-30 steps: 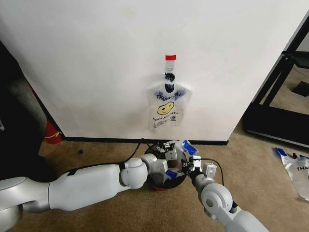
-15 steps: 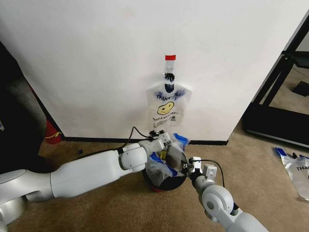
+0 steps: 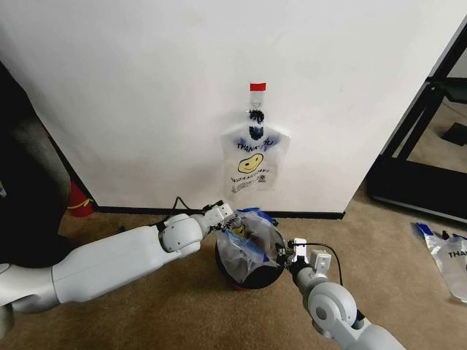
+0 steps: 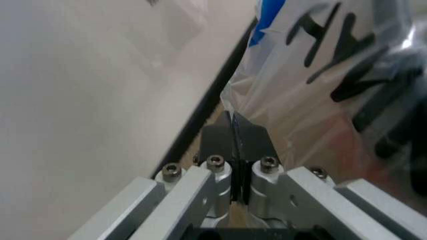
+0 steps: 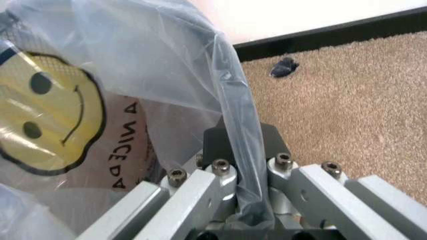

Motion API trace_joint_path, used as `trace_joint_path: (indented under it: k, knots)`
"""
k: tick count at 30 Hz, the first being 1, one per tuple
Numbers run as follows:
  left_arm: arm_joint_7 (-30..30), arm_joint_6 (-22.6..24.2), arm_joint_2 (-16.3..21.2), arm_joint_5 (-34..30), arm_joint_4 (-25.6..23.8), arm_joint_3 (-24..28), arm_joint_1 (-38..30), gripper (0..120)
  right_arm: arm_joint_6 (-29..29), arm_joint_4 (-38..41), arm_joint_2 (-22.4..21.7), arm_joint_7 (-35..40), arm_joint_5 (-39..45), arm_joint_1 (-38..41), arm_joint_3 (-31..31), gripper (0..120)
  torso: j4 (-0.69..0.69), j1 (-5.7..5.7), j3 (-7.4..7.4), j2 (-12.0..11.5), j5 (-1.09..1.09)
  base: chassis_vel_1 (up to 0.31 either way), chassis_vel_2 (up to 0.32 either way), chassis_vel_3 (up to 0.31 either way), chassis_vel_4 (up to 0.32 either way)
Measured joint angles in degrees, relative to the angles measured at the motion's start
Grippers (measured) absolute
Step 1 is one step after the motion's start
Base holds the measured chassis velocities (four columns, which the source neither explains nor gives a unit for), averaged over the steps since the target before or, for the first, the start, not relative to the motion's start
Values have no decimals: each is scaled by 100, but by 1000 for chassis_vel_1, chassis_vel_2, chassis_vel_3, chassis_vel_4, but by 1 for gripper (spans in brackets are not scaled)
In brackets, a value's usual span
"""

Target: Pick up the garbage bag from the wall and place it over the trash bin.

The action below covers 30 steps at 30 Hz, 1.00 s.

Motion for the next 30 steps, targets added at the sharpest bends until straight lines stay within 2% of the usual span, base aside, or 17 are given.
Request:
trace_joint_path:
  k: [4, 12, 16, 22, 27, 30]
  knots:
    - [54, 5, 139, -99, -99, -181, 239, 0, 53, -4, 4, -30, -5, -34, 33, 0, 0, 0, 0, 0, -1, 0, 0, 0, 0]
    - [228, -19, 621, -157, -441, -896, 1094, 0, 285, -74, 84, -155, 32, -145, 179, 0, 1, 0, 0, 0, -2, 0, 0, 0, 0]
    - [251, -40, 729, -182, -566, -997, 1247, 0, 289, -69, 122, -153, 87, -197, 259, 0, 0, 0, 0, 0, -1, 0, 0, 0, 0]
    - [266, -62, 783, -224, -650, -1030, 1368, 0, 289, -50, 149, -77, 245, -199, 352, 0, 0, 0, 0, 0, -1, 0, 0, 0, 0]
    - [151, -281, 719, -247, -670, -1102, 1462, 0, 287, -27, 149, -23, 285, -171, 367, 0, 0, 0, 0, 0, -1, 0, 0, 0, 0]
    - [-29, -403, 640, -375, -776, -1242, 1491, 8, 281, -32, 166, 10, 316, -141, 358, 0, 0, 0, 0, 0, 0, 0, 0, 0, 0]
